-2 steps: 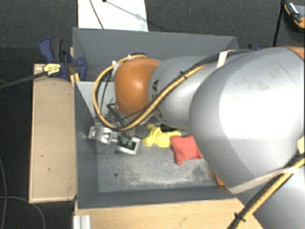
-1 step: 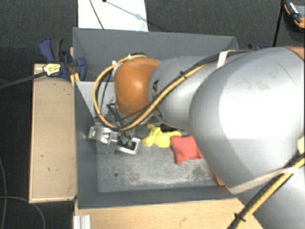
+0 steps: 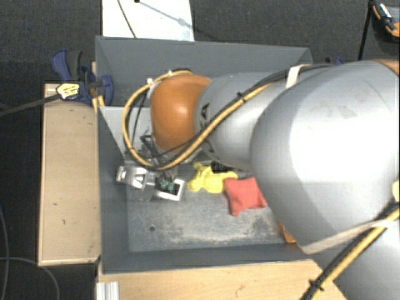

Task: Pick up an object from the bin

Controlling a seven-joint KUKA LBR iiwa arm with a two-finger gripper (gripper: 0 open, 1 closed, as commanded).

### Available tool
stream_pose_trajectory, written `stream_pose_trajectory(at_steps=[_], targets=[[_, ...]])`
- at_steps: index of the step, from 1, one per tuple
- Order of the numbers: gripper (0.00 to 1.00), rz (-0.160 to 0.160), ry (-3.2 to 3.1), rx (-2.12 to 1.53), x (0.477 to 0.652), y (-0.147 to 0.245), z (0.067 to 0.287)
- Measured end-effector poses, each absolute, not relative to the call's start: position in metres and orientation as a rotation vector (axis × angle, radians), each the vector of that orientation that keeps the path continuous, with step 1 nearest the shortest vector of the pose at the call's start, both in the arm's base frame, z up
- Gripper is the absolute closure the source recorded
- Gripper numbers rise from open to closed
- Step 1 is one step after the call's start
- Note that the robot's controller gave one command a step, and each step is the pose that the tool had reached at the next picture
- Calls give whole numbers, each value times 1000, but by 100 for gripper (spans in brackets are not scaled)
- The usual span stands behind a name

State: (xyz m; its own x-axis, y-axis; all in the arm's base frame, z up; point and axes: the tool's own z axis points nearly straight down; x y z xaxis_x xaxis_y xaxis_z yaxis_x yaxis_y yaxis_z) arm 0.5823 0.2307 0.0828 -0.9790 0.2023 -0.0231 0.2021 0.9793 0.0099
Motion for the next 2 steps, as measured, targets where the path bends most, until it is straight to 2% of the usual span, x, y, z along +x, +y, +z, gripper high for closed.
stream_pose_trajectory(at_steps=[2], targets=[[100, -1, 3115, 320, 582, 229, 98]])
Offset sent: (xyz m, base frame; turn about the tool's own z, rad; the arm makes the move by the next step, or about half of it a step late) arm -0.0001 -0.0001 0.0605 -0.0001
